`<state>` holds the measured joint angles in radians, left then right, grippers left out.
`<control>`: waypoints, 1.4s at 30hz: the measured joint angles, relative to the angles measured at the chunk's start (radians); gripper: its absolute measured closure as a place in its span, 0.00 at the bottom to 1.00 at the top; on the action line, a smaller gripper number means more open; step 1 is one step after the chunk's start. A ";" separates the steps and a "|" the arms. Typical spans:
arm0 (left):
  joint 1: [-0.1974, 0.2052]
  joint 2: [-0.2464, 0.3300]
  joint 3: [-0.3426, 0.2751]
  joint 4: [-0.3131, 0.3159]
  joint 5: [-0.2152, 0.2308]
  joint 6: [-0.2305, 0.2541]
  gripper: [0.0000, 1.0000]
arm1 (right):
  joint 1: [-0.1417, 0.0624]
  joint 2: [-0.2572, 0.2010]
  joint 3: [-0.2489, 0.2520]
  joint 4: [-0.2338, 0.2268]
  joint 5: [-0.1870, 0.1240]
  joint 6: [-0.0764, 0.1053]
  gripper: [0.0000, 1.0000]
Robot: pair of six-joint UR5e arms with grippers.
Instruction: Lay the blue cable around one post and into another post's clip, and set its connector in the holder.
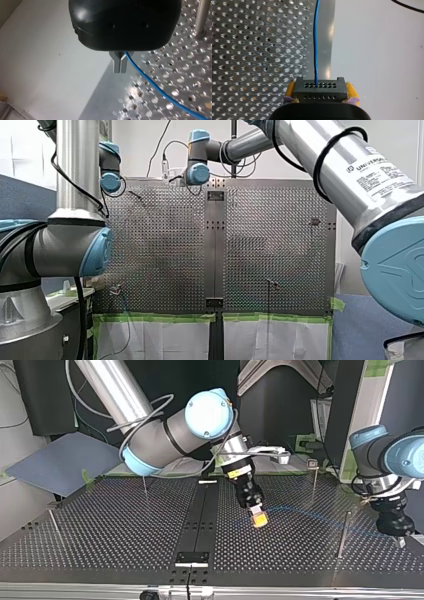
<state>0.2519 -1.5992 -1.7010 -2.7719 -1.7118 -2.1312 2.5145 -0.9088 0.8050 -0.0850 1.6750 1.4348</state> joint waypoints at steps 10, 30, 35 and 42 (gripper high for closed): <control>0.014 -0.040 0.000 -0.014 0.032 0.035 1.00 | -0.012 0.027 -0.054 -0.004 0.001 0.000 1.00; -0.009 -0.128 -0.003 -0.028 0.043 0.084 1.00 | -0.012 0.073 -0.056 0.010 0.009 0.004 1.00; -0.012 -0.134 -0.012 -0.028 0.044 0.073 1.00 | -0.014 0.075 -0.053 0.030 0.025 0.001 1.00; -0.022 -0.130 -0.049 0.008 0.078 0.039 1.00 | -0.017 0.076 -0.044 0.052 0.029 0.000 1.00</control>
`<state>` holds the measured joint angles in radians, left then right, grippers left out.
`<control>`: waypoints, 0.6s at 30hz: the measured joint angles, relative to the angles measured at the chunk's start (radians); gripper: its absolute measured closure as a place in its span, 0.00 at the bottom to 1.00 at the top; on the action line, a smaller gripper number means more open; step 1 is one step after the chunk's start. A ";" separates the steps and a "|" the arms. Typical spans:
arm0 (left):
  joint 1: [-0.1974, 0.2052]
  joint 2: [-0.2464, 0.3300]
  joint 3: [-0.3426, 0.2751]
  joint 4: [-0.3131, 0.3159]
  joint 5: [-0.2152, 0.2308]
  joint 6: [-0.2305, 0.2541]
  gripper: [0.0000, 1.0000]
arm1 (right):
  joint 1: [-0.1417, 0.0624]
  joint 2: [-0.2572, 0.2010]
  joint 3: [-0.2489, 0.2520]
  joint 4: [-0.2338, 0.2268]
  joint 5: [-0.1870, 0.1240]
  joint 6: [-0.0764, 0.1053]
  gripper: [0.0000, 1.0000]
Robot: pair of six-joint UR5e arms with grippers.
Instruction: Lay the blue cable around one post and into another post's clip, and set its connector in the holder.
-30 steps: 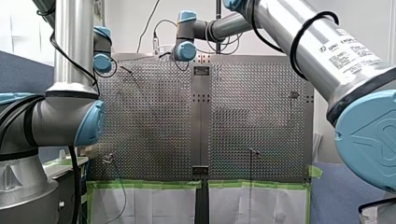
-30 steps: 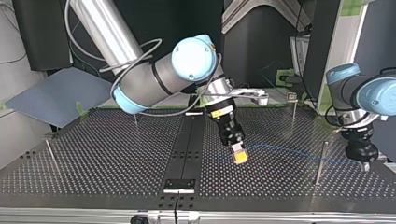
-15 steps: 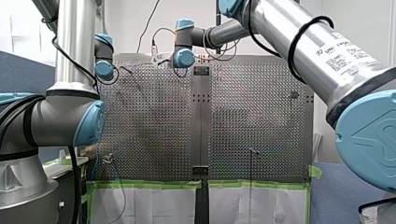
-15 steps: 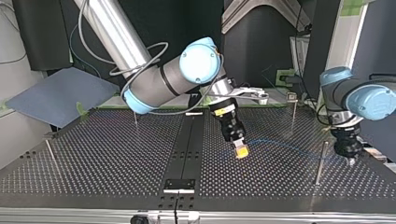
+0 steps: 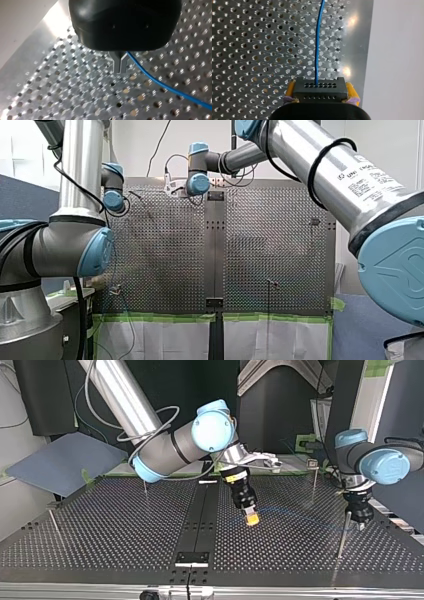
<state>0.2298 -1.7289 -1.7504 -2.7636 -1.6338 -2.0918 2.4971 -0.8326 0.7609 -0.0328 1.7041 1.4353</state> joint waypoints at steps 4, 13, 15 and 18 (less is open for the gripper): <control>-0.001 0.005 -0.031 0.034 0.034 -0.032 1.00 | -0.003 0.000 0.001 0.021 0.000 -0.001 1.00; -0.005 0.007 -0.046 0.115 0.115 -0.113 0.96 | -0.005 0.002 0.001 0.040 0.000 -0.001 1.00; -0.006 0.007 -0.047 0.135 0.135 -0.132 0.90 | -0.006 0.002 0.001 0.044 0.000 -0.001 1.00; -0.005 0.007 -0.047 0.162 0.161 -0.158 0.65 | -0.008 0.002 0.001 0.050 0.000 -0.001 1.00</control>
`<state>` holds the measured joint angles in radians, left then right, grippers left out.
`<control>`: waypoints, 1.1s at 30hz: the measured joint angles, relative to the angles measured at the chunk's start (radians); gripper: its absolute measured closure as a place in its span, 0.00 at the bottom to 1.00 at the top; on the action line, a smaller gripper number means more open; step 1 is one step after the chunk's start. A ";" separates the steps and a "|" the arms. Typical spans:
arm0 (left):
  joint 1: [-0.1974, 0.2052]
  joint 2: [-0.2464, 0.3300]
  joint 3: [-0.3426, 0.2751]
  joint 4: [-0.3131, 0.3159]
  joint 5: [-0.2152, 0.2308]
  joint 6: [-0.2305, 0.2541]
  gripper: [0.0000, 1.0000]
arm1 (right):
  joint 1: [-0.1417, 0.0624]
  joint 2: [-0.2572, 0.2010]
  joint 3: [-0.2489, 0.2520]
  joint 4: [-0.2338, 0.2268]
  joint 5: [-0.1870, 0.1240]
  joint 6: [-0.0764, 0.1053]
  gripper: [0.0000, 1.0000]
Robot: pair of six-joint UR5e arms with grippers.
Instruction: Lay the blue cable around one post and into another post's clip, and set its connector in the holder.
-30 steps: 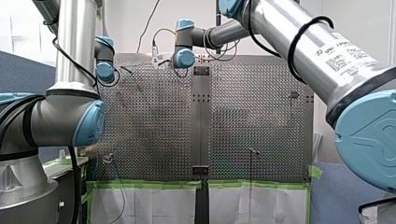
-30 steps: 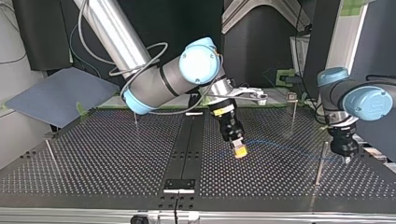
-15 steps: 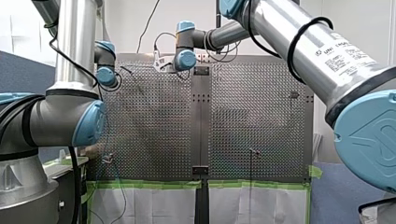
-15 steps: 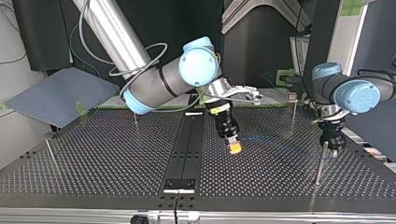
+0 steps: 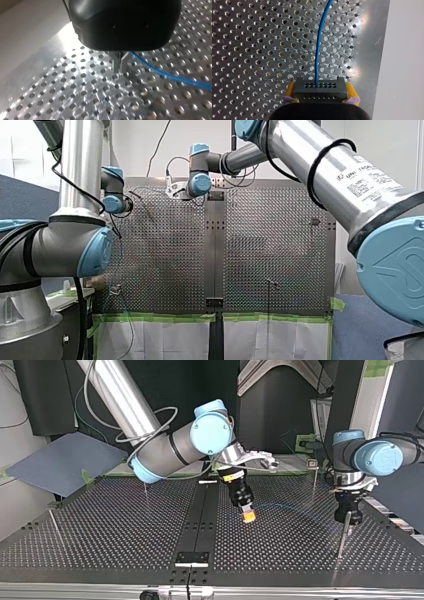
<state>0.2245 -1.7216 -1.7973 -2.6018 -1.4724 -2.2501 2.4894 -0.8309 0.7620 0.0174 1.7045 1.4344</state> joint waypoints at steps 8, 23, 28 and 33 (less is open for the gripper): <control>0.007 0.000 -0.009 0.045 -0.008 -0.030 0.00 | -0.008 0.000 0.000 0.018 0.000 -0.003 1.00; 0.011 0.000 -0.040 0.016 -0.097 -0.030 0.00 | -0.017 0.001 0.003 0.046 0.012 -0.004 1.00; 0.010 -0.001 -0.065 0.029 -0.100 -0.029 0.00 | -0.027 0.002 0.033 0.026 0.024 -0.003 1.00; 0.010 -0.005 -0.071 0.033 -0.108 -0.025 0.00 | -0.041 0.001 0.077 -0.015 0.029 0.005 1.00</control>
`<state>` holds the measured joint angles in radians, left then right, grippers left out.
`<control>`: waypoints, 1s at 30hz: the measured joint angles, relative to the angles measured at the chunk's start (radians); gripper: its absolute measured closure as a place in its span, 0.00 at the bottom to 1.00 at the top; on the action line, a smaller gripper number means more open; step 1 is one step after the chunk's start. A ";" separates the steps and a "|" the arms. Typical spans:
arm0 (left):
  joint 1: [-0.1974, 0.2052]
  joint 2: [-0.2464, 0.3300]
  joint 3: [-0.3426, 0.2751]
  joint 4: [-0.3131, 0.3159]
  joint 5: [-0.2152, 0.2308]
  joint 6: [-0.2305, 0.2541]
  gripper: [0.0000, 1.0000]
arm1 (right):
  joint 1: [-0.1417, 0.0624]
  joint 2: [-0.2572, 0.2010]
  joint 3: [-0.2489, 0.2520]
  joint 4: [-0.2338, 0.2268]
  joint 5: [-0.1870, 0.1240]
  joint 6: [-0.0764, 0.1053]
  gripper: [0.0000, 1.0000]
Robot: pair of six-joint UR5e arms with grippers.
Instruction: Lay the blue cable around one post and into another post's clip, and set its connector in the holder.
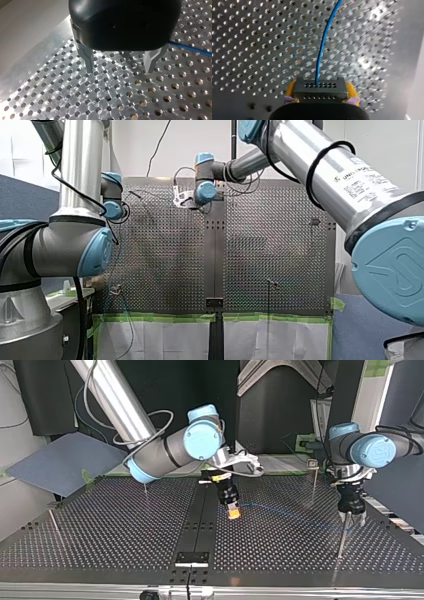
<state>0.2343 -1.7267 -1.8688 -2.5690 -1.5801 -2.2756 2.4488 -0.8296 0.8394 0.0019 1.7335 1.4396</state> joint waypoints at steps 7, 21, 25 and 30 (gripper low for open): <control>-0.004 -0.010 -0.006 0.001 -0.014 0.004 0.00 | -0.020 -0.011 0.062 -0.057 0.037 0.006 1.00; -0.021 -0.054 -0.008 0.005 -0.015 0.012 0.00 | -0.068 -0.059 0.177 -0.170 0.109 0.049 1.00; -0.024 -0.055 -0.008 0.005 -0.015 0.012 0.00 | -0.092 -0.059 0.211 -0.205 0.120 0.075 1.00; -0.030 -0.055 -0.009 0.005 -0.018 0.015 0.00 | -0.116 -0.060 0.255 -0.248 0.130 0.114 1.00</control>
<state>0.2045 -1.7814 -1.8773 -2.5645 -1.5982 -2.2607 2.3331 -0.8891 1.0943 -0.2459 1.8639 1.5537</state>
